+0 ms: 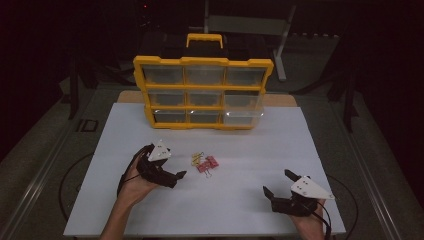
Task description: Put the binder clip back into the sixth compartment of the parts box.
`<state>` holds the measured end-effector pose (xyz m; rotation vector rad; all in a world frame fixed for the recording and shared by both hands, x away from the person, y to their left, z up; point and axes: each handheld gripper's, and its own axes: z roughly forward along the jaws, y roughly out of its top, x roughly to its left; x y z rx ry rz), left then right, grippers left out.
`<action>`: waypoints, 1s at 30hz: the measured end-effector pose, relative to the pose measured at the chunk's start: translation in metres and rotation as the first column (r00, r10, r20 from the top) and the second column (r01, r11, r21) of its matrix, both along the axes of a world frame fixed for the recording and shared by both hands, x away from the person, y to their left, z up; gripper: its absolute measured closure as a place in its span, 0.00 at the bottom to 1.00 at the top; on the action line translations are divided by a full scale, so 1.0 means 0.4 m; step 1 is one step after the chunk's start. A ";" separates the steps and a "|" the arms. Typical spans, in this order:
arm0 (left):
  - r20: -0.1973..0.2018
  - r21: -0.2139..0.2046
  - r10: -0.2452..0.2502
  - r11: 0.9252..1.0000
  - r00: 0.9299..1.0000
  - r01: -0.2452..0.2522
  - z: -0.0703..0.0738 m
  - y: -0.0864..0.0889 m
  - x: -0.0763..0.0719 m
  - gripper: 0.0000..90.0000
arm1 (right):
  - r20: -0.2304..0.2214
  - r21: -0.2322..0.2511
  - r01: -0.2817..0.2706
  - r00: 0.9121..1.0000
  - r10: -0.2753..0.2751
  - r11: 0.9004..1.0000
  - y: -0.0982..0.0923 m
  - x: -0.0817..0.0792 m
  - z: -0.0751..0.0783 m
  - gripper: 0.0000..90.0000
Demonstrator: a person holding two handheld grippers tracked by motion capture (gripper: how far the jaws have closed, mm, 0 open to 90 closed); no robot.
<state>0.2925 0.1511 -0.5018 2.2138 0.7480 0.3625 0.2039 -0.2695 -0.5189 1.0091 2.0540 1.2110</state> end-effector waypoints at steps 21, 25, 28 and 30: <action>-0.008 0.112 -0.067 0.991 0.998 0.068 -0.023 -0.130 0.020 0.20 | -0.007 0.000 0.001 1.000 -0.001 1.000 0.000 0.002 -0.004 0.10; -0.021 0.100 -0.085 0.991 0.996 0.086 -0.029 -0.143 0.024 0.24 | -0.008 0.000 0.001 1.000 -0.001 1.000 0.001 0.002 -0.004 0.10; -0.029 0.101 -0.100 0.990 0.995 0.102 -0.037 -0.162 0.028 0.27 | -0.008 0.022 -0.003 1.000 0.003 1.000 -0.002 0.002 -0.002 0.10; -0.034 0.116 -0.105 0.987 0.994 0.108 -0.043 -0.174 0.030 0.29 | -0.007 0.026 0.000 1.000 0.000 1.000 -0.003 0.003 -0.001 0.10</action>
